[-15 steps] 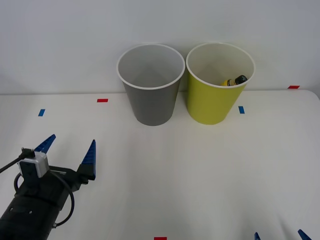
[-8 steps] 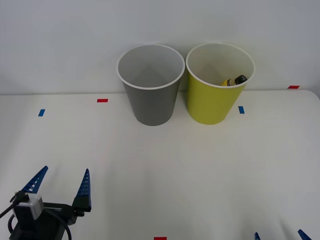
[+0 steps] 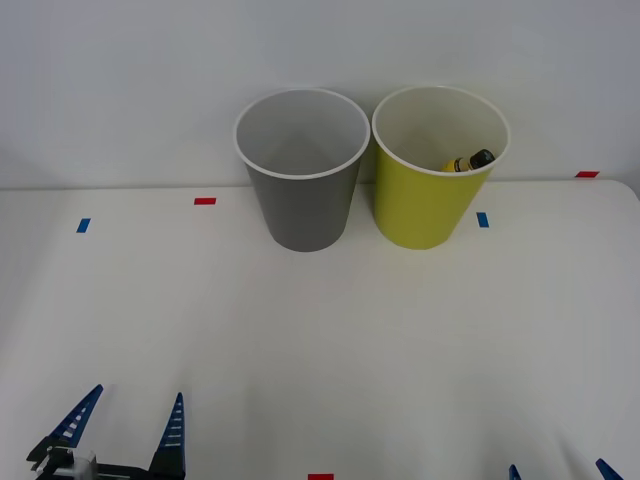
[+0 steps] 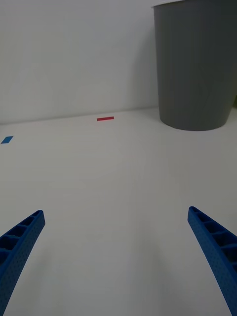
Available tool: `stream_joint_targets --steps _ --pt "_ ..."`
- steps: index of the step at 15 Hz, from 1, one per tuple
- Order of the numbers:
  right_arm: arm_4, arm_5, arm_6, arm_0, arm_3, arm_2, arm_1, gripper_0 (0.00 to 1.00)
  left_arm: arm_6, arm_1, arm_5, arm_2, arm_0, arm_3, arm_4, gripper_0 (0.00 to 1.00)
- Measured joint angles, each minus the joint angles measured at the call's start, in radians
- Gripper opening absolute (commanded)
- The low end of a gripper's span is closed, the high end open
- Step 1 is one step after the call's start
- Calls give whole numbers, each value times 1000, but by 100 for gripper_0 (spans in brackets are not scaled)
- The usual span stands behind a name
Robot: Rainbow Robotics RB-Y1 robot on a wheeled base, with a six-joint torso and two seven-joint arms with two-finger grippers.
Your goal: Put cans in the gray bin and PET bottles in the light green bin.
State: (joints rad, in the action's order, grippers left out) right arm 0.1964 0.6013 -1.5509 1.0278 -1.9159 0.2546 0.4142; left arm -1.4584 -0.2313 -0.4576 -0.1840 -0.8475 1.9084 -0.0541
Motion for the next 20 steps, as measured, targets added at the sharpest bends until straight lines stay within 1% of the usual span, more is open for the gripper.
stream_joint_targets --steps 4,7,9,13,20 --pt "0 0 0 0 0 0 0 99 -10 1 -54 -10 -97 0 -28 100" --pt "0 0 0 0 0 0 0 99 -25 2 -64 -10 -146 -5 -34 100" --pt "0 0 0 0 0 0 0 99 -38 6 -76 -10 -154 -37 -31 100" --pt "0 0 0 0 0 0 0 99 -70 56 -115 -7 -167 -80 -39 100" --pt "0 0 0 0 0 0 0 99 -80 53 -116 -8 -174 -81 -50 100"
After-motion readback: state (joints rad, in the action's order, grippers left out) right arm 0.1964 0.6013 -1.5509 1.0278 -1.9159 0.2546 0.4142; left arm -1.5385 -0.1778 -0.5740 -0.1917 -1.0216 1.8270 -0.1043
